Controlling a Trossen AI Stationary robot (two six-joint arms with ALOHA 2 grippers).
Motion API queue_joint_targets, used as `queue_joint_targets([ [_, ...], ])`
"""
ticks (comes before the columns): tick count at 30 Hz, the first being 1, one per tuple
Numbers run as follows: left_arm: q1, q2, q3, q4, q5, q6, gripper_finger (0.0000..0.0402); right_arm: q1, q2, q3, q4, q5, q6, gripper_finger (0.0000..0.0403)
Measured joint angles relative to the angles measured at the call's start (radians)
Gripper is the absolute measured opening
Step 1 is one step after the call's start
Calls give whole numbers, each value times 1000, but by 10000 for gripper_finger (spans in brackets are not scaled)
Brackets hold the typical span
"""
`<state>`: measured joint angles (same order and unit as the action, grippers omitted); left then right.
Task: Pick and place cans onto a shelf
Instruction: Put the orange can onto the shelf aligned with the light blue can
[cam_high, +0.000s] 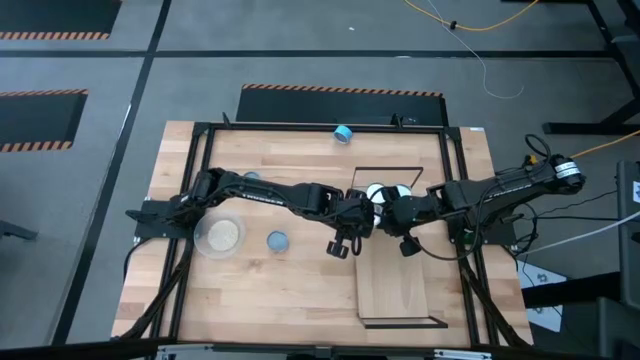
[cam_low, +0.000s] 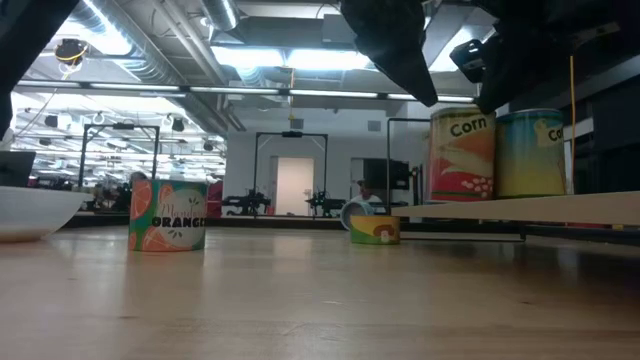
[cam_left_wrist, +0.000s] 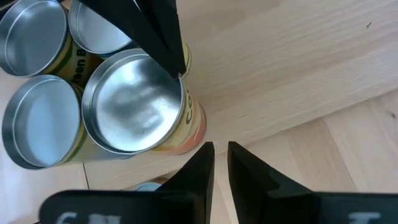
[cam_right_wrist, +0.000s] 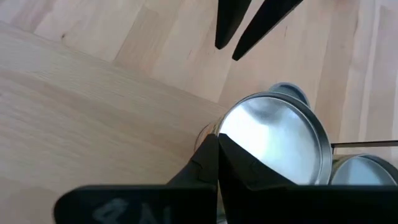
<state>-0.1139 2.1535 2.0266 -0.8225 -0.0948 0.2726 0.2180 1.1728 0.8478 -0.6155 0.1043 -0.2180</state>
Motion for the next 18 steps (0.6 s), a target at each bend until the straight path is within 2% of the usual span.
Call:
queue_joint_targets([
  [14,0,0,0,0,0,0,41,0,0,0,-1,0,0,5],
  [18,0,0,0,0,0,0,38,0,0,0,-2,0,0,19],
])
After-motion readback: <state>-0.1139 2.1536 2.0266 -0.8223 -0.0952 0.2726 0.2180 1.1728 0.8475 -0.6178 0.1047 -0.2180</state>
